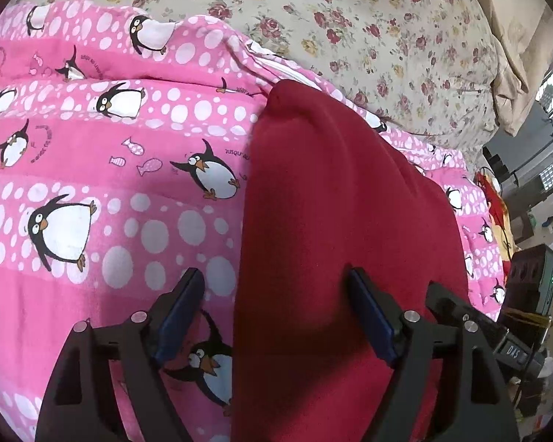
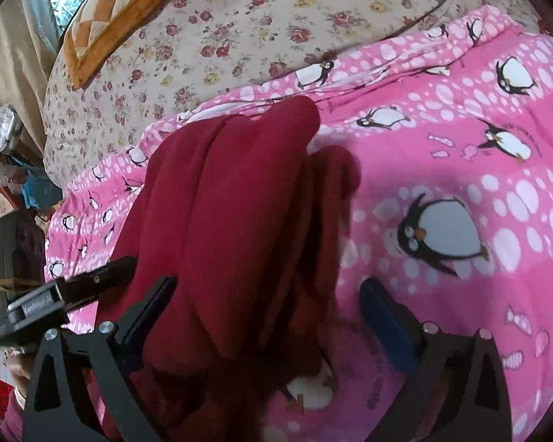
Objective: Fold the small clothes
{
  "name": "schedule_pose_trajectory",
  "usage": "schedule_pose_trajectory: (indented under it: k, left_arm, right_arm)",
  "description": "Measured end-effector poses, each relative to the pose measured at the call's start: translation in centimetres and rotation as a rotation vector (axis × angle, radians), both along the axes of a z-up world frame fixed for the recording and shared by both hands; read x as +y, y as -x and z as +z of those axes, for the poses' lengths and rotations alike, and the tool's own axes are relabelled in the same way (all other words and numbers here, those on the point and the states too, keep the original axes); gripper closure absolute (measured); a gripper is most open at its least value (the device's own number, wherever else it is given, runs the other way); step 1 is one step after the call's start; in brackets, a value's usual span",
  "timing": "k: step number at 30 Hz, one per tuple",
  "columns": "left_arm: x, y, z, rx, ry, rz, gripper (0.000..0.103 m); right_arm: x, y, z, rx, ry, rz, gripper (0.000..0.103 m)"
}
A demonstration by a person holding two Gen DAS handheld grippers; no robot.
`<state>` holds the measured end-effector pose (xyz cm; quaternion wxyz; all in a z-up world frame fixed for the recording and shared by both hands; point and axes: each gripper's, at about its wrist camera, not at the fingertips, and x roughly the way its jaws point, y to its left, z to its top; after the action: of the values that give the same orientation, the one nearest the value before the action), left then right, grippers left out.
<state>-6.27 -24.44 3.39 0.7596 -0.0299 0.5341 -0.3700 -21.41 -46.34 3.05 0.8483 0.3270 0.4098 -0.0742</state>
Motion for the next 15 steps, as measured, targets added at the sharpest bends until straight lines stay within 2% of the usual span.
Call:
schedule_pose_trajectory:
  k: [7, 8, 9, 11, 12, 15]
  left_arm:
    - [-0.3, 0.2, -0.2, -0.005, -0.008, 0.005, 0.040]
    - [-0.3, 0.2, -0.2, -0.003, -0.007, 0.004, 0.040]
    - [-0.4, 0.2, -0.2, 0.000, -0.007, -0.003, 0.041]
    - [-0.5, 0.5, 0.0, 0.016, 0.028, -0.045, 0.065]
    - [-0.5, 0.8, 0.2, 0.006, 0.022, -0.049, 0.066]
    - [-0.3, 1.6, 1.2, -0.029, 0.009, -0.073, 0.078]
  right_arm:
    - [0.2, -0.5, -0.2, -0.013, 0.004, 0.010, 0.002]
    - [0.2, -0.6, -0.1, -0.018, 0.001, 0.019, 0.010]
    - [0.3, -0.7, 0.0, -0.029, -0.015, 0.039, 0.026]
    - [0.6, -0.8, 0.2, -0.041, -0.035, 0.051, 0.037]
    - [1.0, -0.8, 0.6, -0.042, -0.015, 0.062, 0.046]
    - [1.7, -0.4, 2.1, -0.059, 0.015, 0.075, 0.058]
